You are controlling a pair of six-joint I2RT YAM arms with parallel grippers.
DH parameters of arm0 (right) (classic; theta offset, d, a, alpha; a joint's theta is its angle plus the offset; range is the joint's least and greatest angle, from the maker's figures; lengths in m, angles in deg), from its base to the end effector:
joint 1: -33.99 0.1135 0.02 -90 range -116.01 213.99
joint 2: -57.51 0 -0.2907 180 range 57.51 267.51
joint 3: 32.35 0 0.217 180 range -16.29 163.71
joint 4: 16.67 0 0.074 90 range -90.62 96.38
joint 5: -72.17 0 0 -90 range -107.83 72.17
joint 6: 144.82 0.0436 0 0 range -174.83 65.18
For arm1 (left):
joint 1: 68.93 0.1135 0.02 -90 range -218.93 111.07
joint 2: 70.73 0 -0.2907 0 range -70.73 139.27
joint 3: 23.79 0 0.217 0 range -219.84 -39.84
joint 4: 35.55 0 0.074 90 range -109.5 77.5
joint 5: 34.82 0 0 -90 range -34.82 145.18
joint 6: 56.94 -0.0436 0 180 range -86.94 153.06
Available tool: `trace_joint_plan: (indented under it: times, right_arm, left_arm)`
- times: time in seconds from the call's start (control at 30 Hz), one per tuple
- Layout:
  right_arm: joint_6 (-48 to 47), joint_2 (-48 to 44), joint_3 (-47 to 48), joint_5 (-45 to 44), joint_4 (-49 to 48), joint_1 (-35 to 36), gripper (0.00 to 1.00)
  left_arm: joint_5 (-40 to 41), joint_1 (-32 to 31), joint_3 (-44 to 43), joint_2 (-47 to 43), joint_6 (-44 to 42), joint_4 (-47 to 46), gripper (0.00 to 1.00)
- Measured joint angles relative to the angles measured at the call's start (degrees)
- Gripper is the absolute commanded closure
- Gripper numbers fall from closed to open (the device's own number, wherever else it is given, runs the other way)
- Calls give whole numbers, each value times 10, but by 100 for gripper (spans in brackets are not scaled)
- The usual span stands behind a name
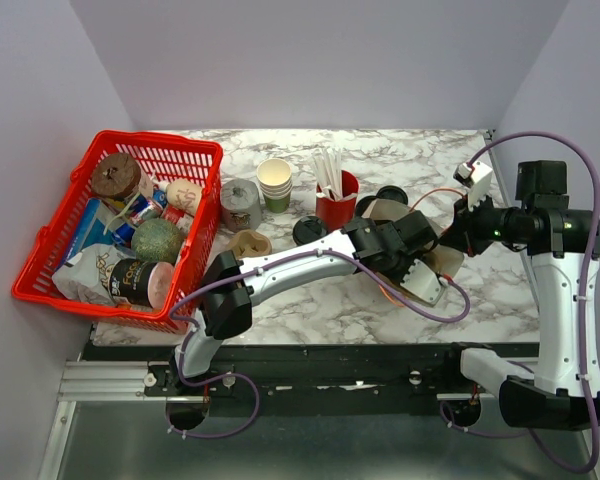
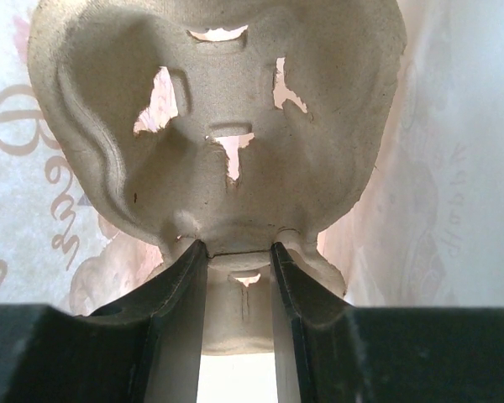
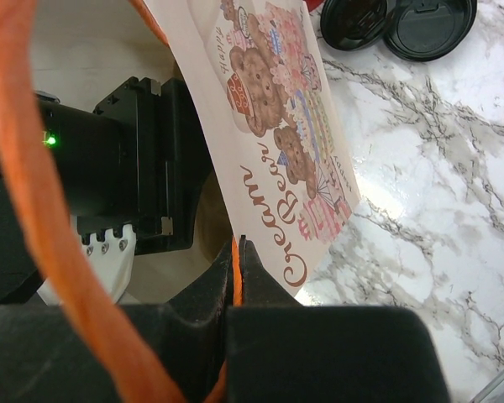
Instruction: Pack the takeout coffee
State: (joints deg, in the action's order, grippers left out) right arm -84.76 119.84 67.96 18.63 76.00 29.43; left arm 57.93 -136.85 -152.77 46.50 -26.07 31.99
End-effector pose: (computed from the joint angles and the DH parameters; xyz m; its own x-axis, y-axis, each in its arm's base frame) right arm 0.1208 0.0164 0.4155 -0.5659 -0.3575 -0.7429 -0.6473 0.7508 0.1317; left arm 0.1642 -0.3991 0.3190 0.6263 0.7369 -0.2544 0.7365 -0.4523 0.5029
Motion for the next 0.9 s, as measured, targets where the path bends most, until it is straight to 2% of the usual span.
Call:
trace_joint_plan:
  times: [0.07, 0.17, 0.57, 0.73, 0.9]
  right_arm:
    - [0, 1, 0, -1, 0, 0, 99]
    - [1, 5, 0, -3, 0, 0, 99]
    - [0, 33, 0, -20, -1, 0, 100]
    - [-1, 40, 0, -28, -2, 0, 100]
    - [-1, 42, 0, -33, -2, 0, 100]
  left_arm:
    - [0, 1, 0, 0, -4, -2, 43]
    - [-2, 4, 1, 0, -4, -5, 37]
    - [-10, 17, 9, 0, 31, -17, 28]
    - [-67, 37, -7, -1, 82, -15, 26]
    - [-175, 70, -15, -39, 148, -28, 24]
